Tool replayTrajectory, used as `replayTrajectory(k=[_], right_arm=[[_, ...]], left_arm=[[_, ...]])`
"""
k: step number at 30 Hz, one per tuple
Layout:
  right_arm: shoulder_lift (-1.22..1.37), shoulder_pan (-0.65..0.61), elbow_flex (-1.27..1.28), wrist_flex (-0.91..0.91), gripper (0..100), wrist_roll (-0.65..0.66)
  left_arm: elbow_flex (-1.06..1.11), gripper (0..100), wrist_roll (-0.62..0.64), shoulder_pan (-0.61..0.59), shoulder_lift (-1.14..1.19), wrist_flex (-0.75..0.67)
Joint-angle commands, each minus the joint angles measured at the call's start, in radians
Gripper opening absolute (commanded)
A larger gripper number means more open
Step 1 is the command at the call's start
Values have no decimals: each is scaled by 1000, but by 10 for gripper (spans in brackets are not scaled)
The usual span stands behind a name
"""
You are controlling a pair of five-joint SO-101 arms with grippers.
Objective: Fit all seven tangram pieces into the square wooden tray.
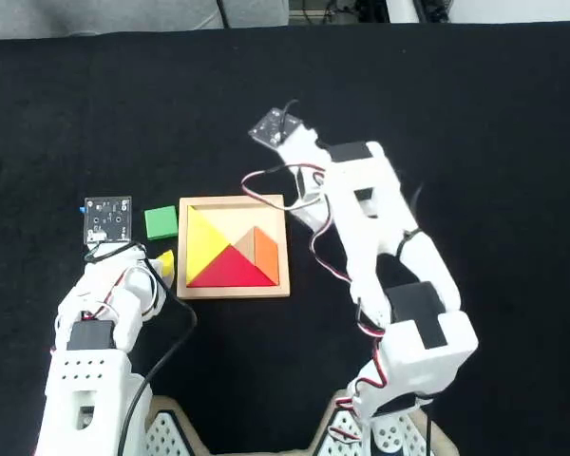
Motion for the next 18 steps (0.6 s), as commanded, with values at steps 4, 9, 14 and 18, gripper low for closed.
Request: replayTrajectory(k=[4, 9, 14, 18], right_arm=[[-7, 8, -8, -23, 139, 8], [2, 9, -10, -25, 141, 17], [2, -20, 4, -23, 142, 18], [4, -31, 12, -25, 142, 32]], left_arm=[[-5, 223, -8, 12, -12, -6], [-5, 223, -8, 12, -12, -6], [-5, 223, -8, 12, -12, -6], [-5, 223, -8, 12, -12, -6]])
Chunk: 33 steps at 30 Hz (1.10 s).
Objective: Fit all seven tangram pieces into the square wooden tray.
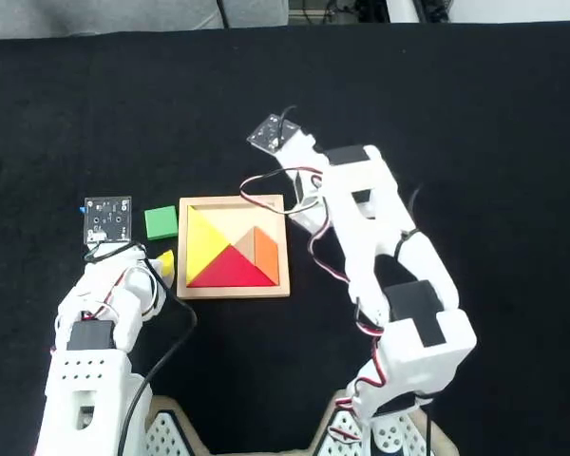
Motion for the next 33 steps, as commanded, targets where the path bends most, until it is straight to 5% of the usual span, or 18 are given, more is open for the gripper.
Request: replayTrajectory(k=[1, 13, 33], right_arm=[[-8, -14, -4, -21, 142, 17], [107, -11, -71, 2, 221, 17], [19, -2, -56, -57, 216, 37]], left_arm=[[-5, 223, -8, 12, -12, -6], [-5, 223, -8, 12, -12, -6], [-5, 223, -8, 13, -12, -6]])
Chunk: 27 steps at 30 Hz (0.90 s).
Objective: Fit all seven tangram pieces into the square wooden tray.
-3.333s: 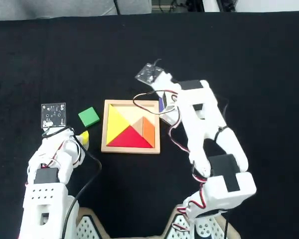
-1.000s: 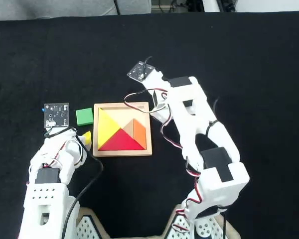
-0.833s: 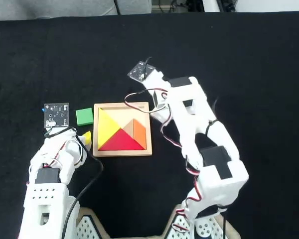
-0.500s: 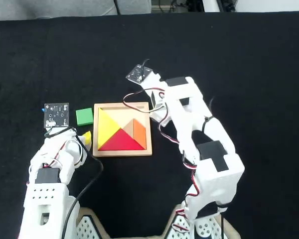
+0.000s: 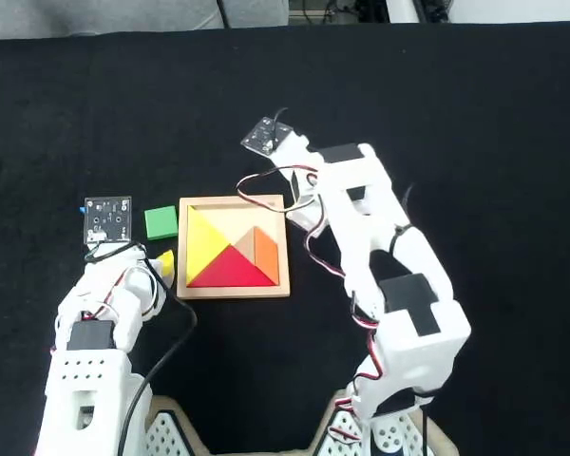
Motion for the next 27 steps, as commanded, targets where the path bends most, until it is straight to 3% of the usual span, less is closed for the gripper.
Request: replayTrajectory(k=[1, 11, 27], right_arm=[[-13, 0, -18, -49, 216, 3], [96, 51, -113, -48, 216, 3], [85, 25, -122, -78, 219, -20]], left_arm=[[-5, 223, -8, 13, -12, -6], [-5, 223, -8, 13, -12, -6], [-5, 223, -8, 13, -12, -6]])
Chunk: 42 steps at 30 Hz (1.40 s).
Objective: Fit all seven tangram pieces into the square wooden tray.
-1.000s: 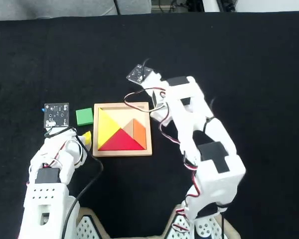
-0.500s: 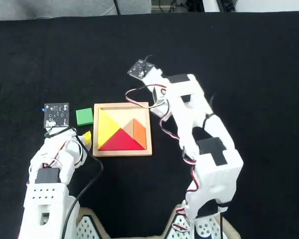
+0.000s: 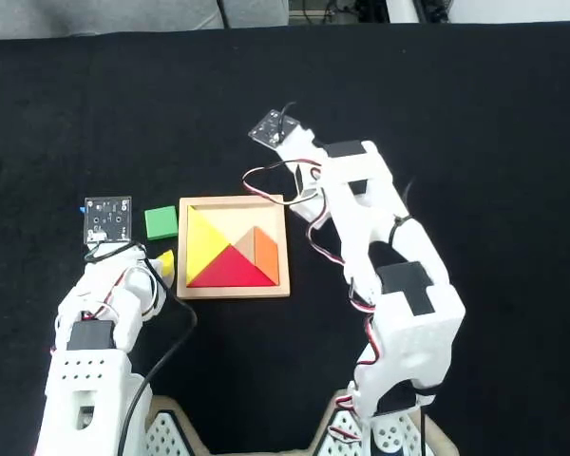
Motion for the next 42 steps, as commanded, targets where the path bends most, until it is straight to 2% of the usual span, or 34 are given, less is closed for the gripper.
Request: replayTrajectory(k=[1, 9, 24, 27, 29, 37, 42], right_arm=[[1, -15, -59, -18, 219, -6], [101, -20, -125, -8, 216, -11], [108, -3, -130, -17, 170, -5], [90, 18, -145, -9, 173, -21], [44, 28, -166, 18, 174, -77], [-38, -68, -117, 28, 174, -95], [24, -52, -114, -25, 174, -95]], left_arm=[[-5, 223, -8, 13, -12, -6], [-5, 223, -8, 13, -12, -6], [-4, 223, -8, 13, -12, -6], [-4, 223, -8, 13, -12, -6], [-4, 223, -8, 13, -12, -6], [-4, 223, -8, 13, -12, -6], [-4, 223, -8, 13, -12, -6]])
